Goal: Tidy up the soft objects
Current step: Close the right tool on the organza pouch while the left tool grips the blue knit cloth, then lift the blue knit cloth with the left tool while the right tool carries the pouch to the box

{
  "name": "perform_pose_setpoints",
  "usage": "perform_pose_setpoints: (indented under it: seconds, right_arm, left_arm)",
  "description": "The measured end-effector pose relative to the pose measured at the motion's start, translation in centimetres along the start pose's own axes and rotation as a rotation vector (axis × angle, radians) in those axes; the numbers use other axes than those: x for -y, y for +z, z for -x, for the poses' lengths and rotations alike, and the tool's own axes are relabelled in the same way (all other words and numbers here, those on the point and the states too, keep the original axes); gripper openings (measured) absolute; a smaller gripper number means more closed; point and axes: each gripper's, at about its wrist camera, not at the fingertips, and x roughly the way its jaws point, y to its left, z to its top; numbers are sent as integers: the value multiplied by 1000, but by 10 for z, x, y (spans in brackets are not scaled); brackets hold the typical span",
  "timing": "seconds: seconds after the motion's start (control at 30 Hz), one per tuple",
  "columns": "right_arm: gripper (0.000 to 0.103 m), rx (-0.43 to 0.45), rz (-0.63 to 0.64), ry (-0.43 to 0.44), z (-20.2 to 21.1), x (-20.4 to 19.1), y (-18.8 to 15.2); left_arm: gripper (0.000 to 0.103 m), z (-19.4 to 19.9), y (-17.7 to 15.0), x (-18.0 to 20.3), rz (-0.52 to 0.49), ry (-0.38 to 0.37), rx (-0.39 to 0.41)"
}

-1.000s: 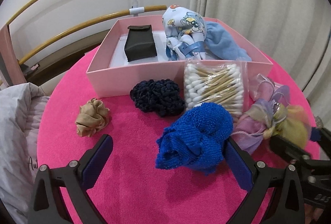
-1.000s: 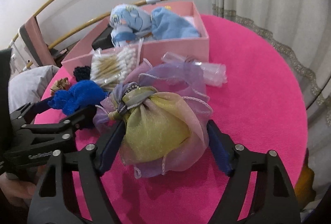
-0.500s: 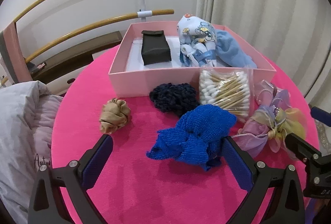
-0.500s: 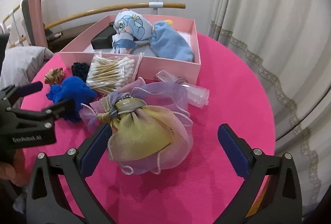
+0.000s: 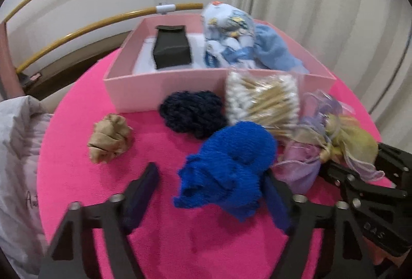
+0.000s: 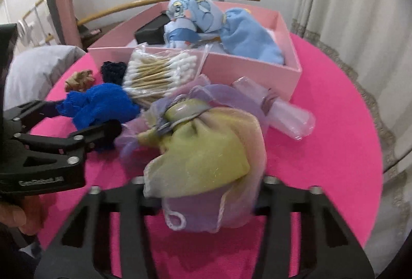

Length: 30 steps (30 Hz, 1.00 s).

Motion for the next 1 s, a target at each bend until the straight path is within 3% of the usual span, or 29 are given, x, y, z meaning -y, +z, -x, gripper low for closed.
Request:
perform_pose_setpoints:
  seconds: [0.03,0.1,0.23,0.53,1.0]
  right_arm:
    - [25,7,-9,10,2,1,-2]
    - [21,27,-36,34,8,4,-8]
    - [16,63,-89,48,24,14,-18]
    - [13,114,-171,60,48,27,-30]
    - [12,158,-158,97,64,7,-26]
  left_arm:
    - [58,1,0,1,-5,-7,-1]
    - [42,4,-1,5,-19,-25,-2]
    - [33,12,-3,6,-29,-41,-4]
    - [27,29,-10,-4,-3,-36,2]
    - [27,69,-13,-15,12,2,59]
